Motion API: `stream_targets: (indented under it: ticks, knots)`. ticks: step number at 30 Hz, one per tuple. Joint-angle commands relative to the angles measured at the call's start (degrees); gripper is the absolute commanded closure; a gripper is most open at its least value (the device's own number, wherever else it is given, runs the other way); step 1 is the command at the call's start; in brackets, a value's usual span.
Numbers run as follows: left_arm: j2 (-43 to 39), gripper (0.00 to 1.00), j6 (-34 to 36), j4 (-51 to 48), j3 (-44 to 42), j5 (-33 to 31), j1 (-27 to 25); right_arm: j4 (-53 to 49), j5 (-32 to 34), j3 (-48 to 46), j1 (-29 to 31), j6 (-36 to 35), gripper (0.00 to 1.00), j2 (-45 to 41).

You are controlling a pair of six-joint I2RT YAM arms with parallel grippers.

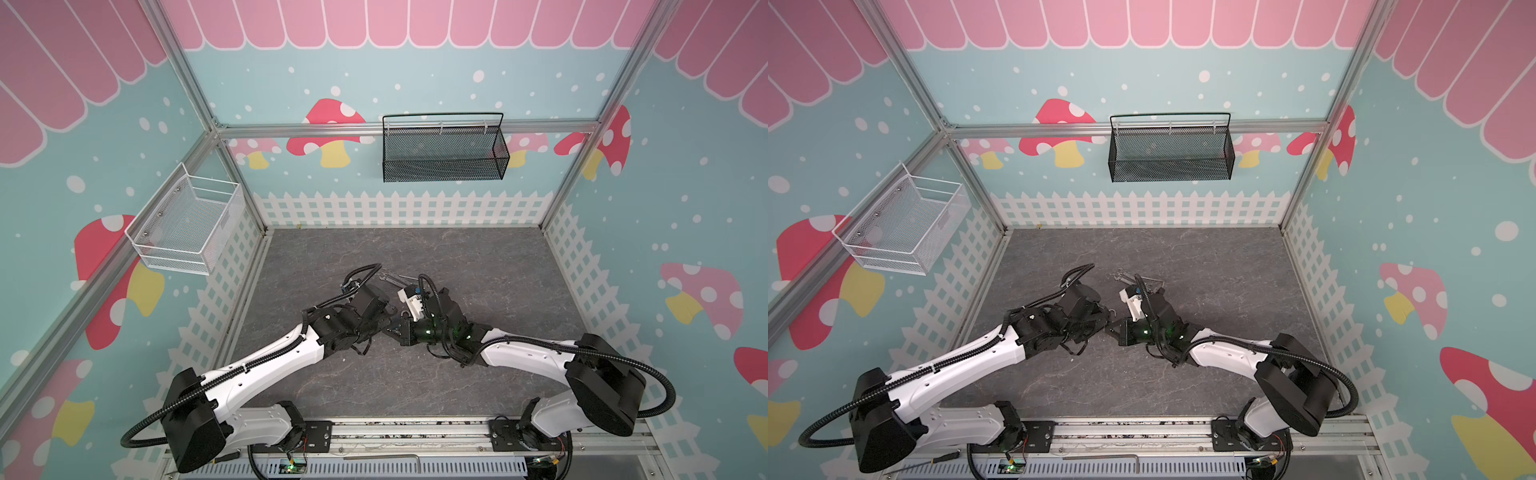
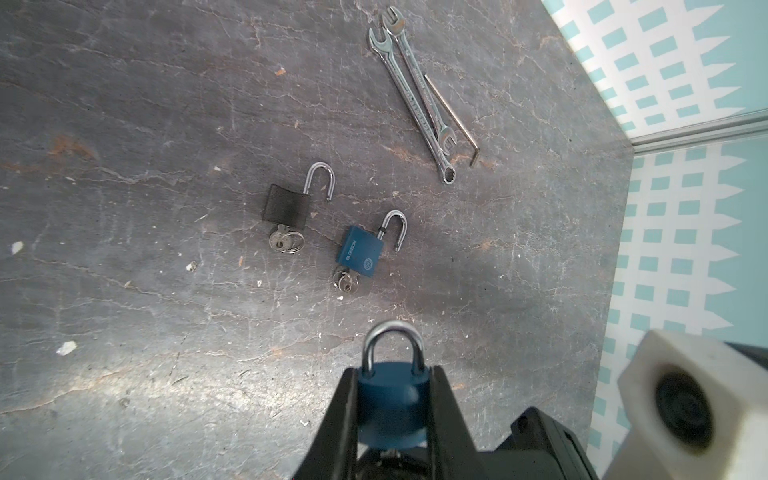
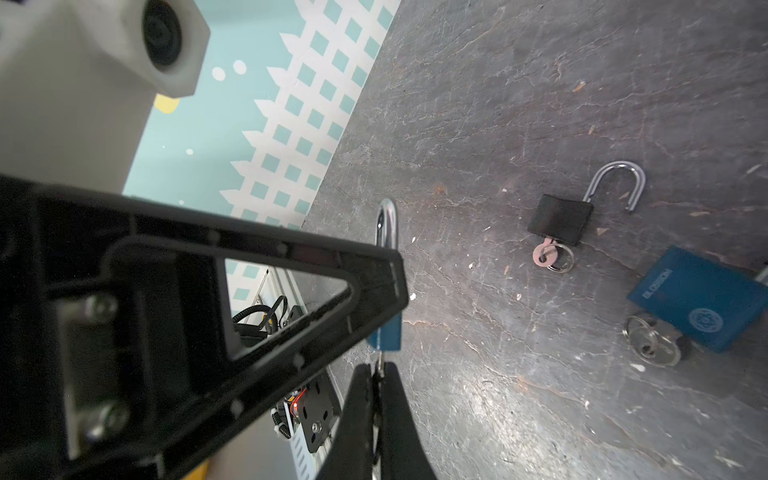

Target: Unlock with the key

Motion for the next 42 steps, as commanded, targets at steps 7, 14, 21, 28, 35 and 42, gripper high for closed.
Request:
stream_targets:
  ticks: [7,14,21,28,35,42]
  knots:
    - [1.87,1.0,6.36,-8.17,4.16,5.0,-3.81,6.04,1.52,3.46,-3.22,-4.29,1.0,-2.59]
    - [3.47,1.0,7.17,-7.43,6.47,3.36,-3.26,4.5,0.28,2.39,-3.2,-3.83,1.0,-2.24]
    - [0.89,1.0,2.74,0.32,3.89,-0.24,2.04,1.46,-2.89,0.72,-3.24,-5.17,0.75,-2.43]
    - [-1.01,1.0,-0.78,2.67,2.63,-7.62,3.58,0.83,-3.38,-3.33,-3.2,-5.6,0.63,-4.98]
    - [-2.0,1.0,-1.22,4.02,1.53,-7.37,3.59,2.67,-1.42,0.06,-3.29,-5.35,0.64,-2.72]
    - [-2.97,1.0,-0.97,5.44,0.63,-6.58,3.29,3.92,-0.35,3.21,-3.61,-5.42,0.66,-1.29]
